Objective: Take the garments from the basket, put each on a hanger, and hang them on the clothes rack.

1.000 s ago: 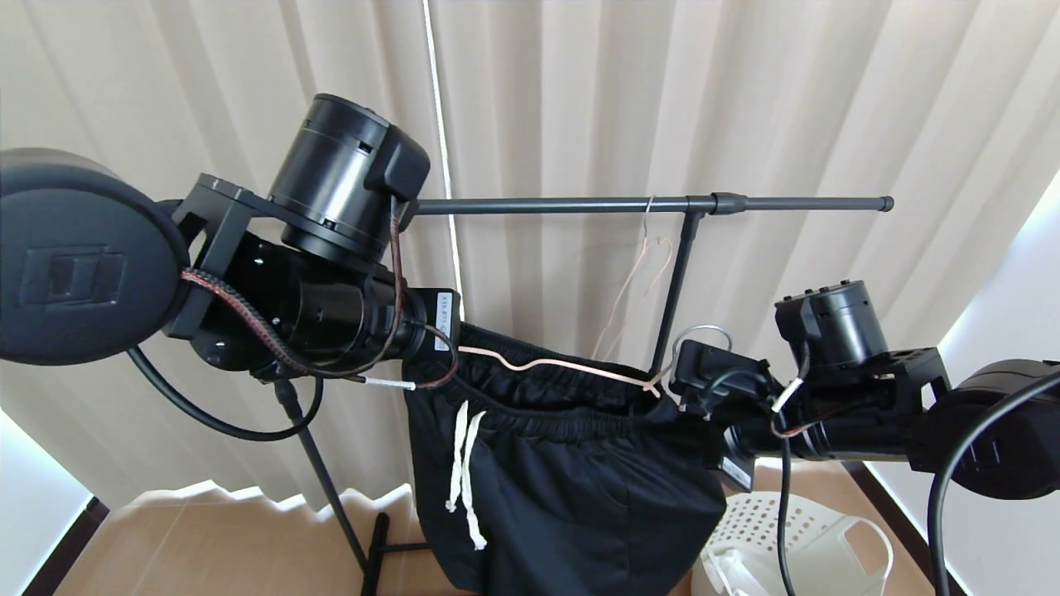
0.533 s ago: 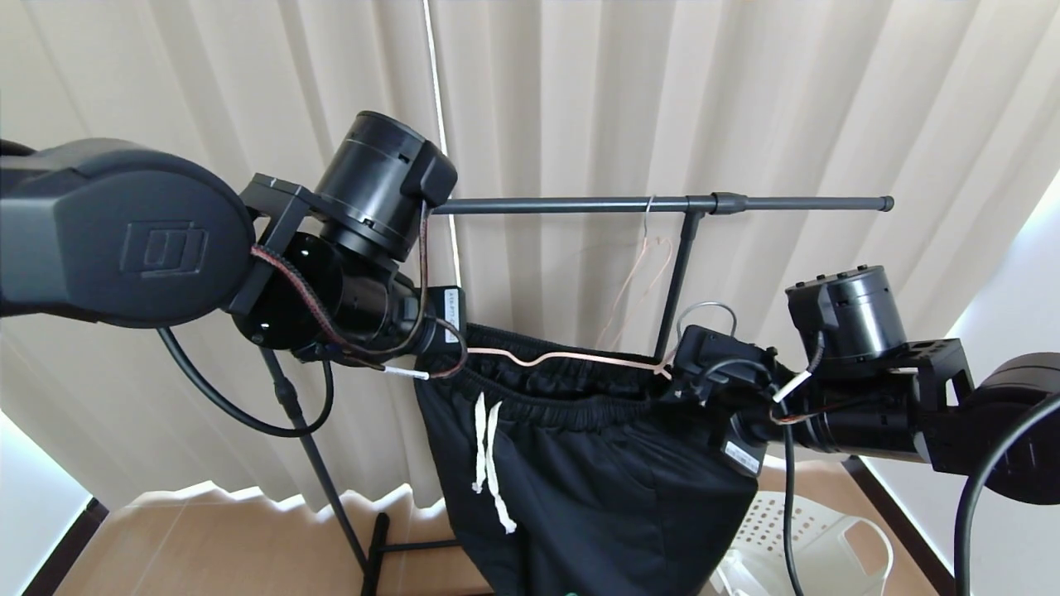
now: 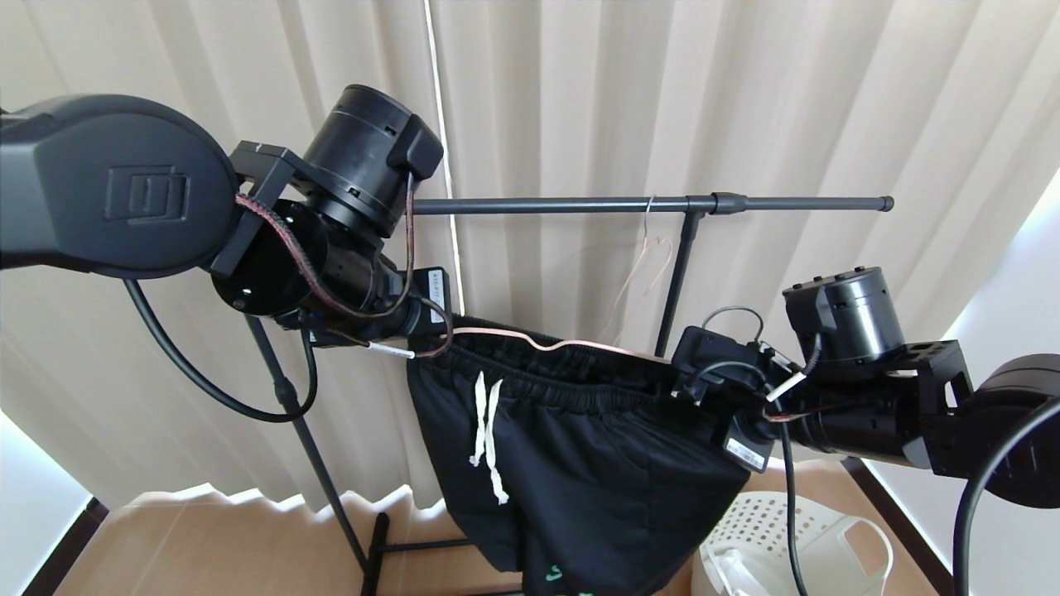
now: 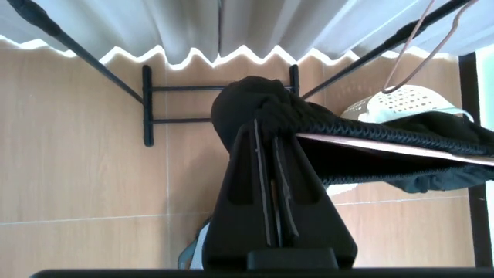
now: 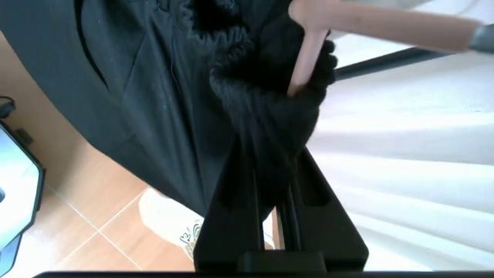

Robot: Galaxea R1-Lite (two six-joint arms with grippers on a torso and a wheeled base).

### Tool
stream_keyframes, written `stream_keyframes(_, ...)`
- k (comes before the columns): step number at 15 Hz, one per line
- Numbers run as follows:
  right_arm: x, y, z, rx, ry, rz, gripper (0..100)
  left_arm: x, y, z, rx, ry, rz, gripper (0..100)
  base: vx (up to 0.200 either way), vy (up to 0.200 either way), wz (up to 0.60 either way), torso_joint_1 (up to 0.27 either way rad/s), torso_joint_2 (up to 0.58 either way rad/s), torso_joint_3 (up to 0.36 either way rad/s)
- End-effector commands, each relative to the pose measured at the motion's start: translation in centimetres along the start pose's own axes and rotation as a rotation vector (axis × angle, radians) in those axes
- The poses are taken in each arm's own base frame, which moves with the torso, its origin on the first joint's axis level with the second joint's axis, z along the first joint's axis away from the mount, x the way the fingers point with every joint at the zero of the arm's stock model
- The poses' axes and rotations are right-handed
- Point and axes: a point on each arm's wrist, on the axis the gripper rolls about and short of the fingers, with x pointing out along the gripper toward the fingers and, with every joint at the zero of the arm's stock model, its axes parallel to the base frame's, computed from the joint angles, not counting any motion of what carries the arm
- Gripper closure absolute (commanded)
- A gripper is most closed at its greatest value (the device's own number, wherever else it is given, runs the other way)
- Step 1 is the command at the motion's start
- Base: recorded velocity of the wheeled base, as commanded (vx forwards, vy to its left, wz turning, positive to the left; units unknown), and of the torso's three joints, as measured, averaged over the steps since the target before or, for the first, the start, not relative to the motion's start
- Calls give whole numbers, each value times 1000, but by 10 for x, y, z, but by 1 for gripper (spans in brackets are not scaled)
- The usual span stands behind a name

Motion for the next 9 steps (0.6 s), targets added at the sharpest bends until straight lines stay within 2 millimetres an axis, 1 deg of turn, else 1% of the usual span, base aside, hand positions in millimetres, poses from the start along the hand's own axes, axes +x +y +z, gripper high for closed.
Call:
stream_keyframes(1, 4, 7, 3, -17, 13, 6, 100, 1, -6, -4, 17, 9, -4, 100, 0, 0, 0, 0, 0, 0)
stream_keyframes(3, 10, 11, 4, -26, 28, 12, 100, 4, -11, 1, 19, -4, 21, 100, 0, 0, 0, 0, 0, 0)
stream_keyframes(6, 20, 18, 3, -38, 49, 33, 100, -3, -14, 11, 19, 0, 22, 100, 0, 0, 0, 0, 0, 0)
stream_keyframes(9, 26, 22, 3, -47, 62, 41, 100, -11, -19, 15, 26, 2, 14, 100, 0, 0, 0, 0, 0, 0)
